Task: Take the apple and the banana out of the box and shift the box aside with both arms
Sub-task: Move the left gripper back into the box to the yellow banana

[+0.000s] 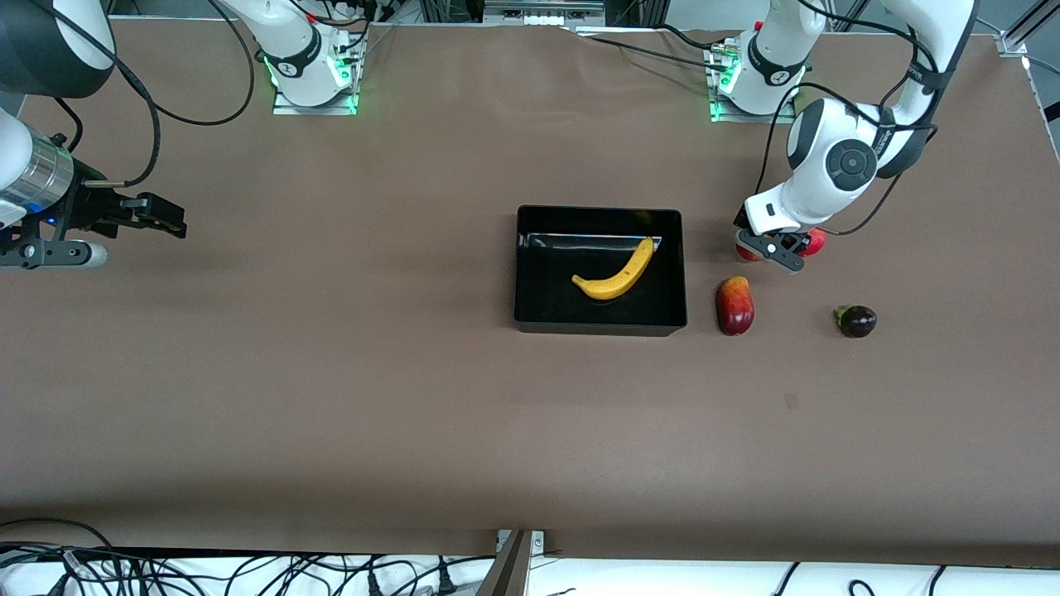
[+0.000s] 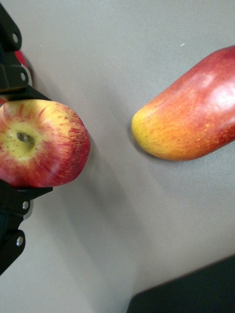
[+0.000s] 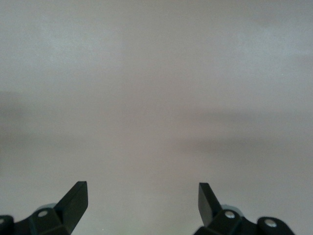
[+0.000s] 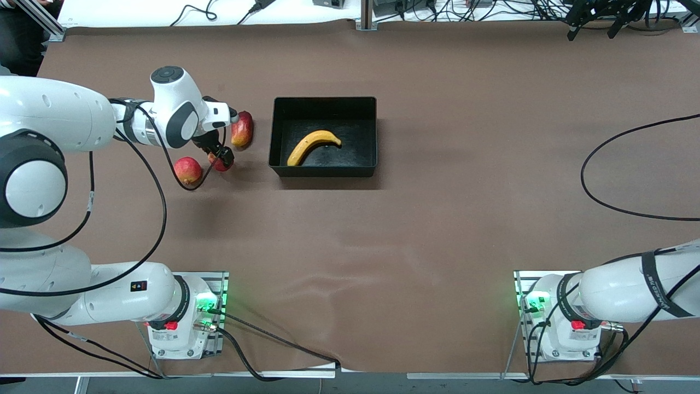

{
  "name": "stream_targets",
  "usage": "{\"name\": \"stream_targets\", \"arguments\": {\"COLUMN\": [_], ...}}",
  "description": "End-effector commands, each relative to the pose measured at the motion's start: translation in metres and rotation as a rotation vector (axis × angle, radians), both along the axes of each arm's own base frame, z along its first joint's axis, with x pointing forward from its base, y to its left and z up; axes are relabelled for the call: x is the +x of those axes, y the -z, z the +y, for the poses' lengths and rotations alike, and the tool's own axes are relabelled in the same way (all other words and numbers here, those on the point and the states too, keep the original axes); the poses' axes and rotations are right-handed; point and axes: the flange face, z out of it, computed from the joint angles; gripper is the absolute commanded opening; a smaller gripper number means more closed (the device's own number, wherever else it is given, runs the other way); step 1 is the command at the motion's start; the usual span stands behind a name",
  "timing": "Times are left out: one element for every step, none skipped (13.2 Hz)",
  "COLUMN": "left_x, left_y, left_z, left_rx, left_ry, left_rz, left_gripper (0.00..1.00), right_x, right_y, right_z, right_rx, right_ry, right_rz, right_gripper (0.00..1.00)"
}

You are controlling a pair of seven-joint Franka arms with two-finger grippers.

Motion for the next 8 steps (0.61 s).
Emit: {"name": "stream_targets", "arguments": {"left_x": [0.002,0.002,0.003,0.004,0.01,0.016,0.023,0.035], "left_y": [0.014,0.017,0.015,0.01,-0.001,-0.014,-0.031,-0.051], "left_z": [0.006,0.005,0.006,0.01,0.012,0.012,0.011,0.005], "left_rx": [0.001,-0.002,-0.003,-0.002,0.001,0.004,0.01,0.013], "left_ry": [0.022,0.018,0.009,-0.004,-0.014,-0.018,-0.014,-0.004], "left_rz": [0.007,0.01,0.008,-0.002,-0.023,-0.045,-0.059,-0.078], "left_gripper": [0.45,0.9,1.0,1.0,1.0,1.0,1.0,1.0], "right_x": [0.001,0.001,0.001,0.001,0.0,0.0,0.0,0.001], "right_y": [-0.003,-0.003,-0.003,-0.003,-0.003,-0.003,-0.003,-0.003], "right_z": [-0.001,0.0,-0.001,0.0,-0.001,-0.001,-0.001,-0.001], "right_rx": [0.001,0.001,0.001,0.001,0.002,0.0,0.0,0.0], "right_ry": [0.01,0.008,0.01,0.01,0.012,0.012,0.012,0.012], "right_rz": [0.003,0.003,0.003,0.003,0.006,0.006,0.006,0.005], "right_gripper": [1.0,1.0,1.0,1.0,1.0,1.0,1.0,1.0]}}
